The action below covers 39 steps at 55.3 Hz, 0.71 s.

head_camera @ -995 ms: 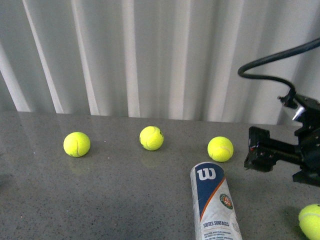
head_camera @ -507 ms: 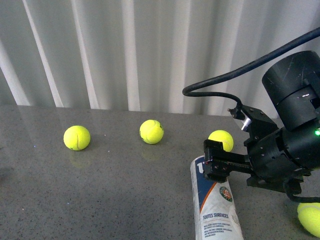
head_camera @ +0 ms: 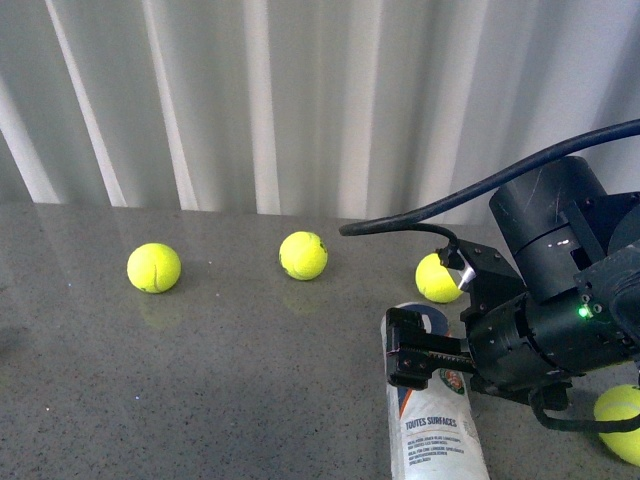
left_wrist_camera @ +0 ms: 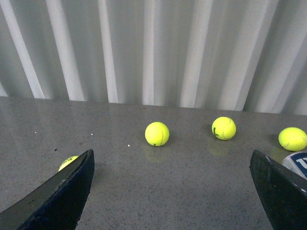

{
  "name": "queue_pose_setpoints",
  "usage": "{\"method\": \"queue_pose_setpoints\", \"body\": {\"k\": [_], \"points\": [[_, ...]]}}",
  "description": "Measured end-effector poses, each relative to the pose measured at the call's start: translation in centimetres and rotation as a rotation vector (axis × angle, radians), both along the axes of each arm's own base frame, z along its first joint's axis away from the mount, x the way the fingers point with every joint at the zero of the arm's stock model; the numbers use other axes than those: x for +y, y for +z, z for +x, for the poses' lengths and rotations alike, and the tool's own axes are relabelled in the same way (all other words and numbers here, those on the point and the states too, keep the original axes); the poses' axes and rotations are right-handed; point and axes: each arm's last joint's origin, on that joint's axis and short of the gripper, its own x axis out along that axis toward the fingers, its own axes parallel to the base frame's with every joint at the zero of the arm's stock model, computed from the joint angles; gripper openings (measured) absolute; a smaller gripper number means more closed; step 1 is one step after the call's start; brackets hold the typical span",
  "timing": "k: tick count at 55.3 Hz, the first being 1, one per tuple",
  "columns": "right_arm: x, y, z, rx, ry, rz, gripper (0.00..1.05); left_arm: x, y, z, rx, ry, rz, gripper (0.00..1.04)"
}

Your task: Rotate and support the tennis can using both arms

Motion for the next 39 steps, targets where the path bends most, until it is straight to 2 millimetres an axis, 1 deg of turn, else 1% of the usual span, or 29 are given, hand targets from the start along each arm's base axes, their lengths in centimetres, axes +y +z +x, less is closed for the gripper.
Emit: {"method": "queue_pose_setpoints", "body": {"k": [7, 14, 20, 28, 33, 39], "points": [[0.0, -0.7, -0.1, -0.008, -0.003, 0.001, 0.97, 0.0, 0.0, 0.0, 0.0, 0.0, 0.0, 0.98], [0.1, -1.0, -0.1, -0.014, -0.006, -0.003, 0.96, 0.0, 0.0, 0.0, 0.0, 0.0, 0.0, 0.98], [0.1, -1.1, -0.2, -0.021, -0.01, -0.007, 0.76, 0.0, 0.0, 0.0, 0.0, 0.0, 0.0, 0.98], [0.1, -1.2, -0.2, -0.024, -0.01, -0.015, 0.59, 0.0, 0.0, 0.0, 0.0, 0.0, 0.0, 0.98], [0.0, -1.2, -0.3, -0.025, -0.012, -0.019, 0.51, 0.0, 0.0, 0.0, 0.0, 0.0, 0.0, 0.98], [0.0, -1.0, -0.4, -0.031, -0.012, -0.022, 0.37, 0.0, 0.0, 0.0, 0.0, 0.0, 0.0, 0.98]]}}
